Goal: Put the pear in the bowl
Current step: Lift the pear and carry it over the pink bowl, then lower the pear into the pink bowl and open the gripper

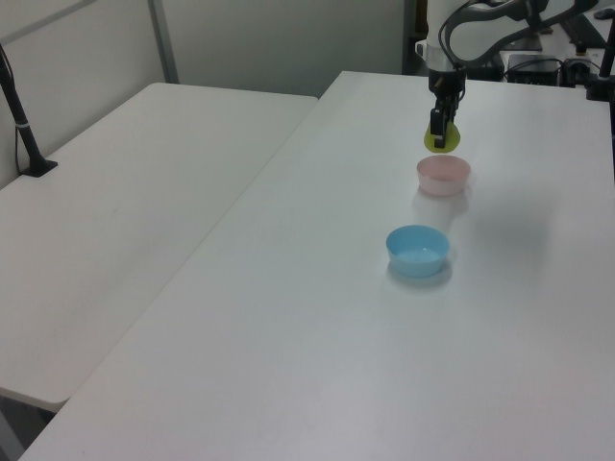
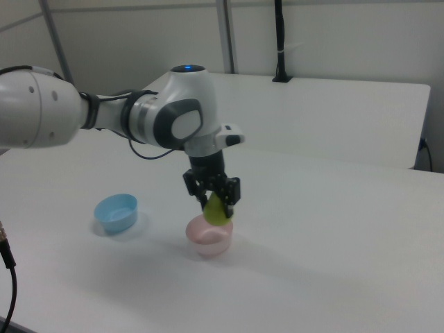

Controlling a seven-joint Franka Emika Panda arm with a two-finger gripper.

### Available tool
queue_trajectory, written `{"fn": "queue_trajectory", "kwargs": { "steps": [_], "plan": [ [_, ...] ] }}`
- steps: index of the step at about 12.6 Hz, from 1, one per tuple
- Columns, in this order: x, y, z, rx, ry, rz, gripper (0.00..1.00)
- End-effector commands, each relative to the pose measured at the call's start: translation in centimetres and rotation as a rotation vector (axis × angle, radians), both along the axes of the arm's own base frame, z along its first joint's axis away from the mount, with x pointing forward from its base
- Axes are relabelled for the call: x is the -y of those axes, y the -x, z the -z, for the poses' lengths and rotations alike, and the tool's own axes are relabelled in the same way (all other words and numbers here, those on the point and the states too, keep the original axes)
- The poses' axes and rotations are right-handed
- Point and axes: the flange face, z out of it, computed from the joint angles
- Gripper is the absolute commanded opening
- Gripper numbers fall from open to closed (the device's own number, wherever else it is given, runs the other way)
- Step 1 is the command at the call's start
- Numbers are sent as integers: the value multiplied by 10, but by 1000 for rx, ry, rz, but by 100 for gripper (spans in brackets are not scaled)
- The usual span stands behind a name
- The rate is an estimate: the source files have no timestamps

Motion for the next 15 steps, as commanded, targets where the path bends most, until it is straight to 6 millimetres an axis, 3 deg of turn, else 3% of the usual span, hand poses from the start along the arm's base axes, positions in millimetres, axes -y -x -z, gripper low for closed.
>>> {"fn": "queue_trajectory", "kwargs": {
  "steps": [1,6,7,9,10,12,15],
  "plan": [
    [-39,18,10,-38,3,9,38],
    [-33,7,43,-31,14,-6,41],
    [-31,5,46,-19,16,-5,50],
    [-28,4,52,-23,15,-3,84],
    [-29,5,48,-25,15,-5,100],
    [-29,7,35,-25,16,-1,100],
    [-39,1,-22,-23,10,18,100]
  ]
}}
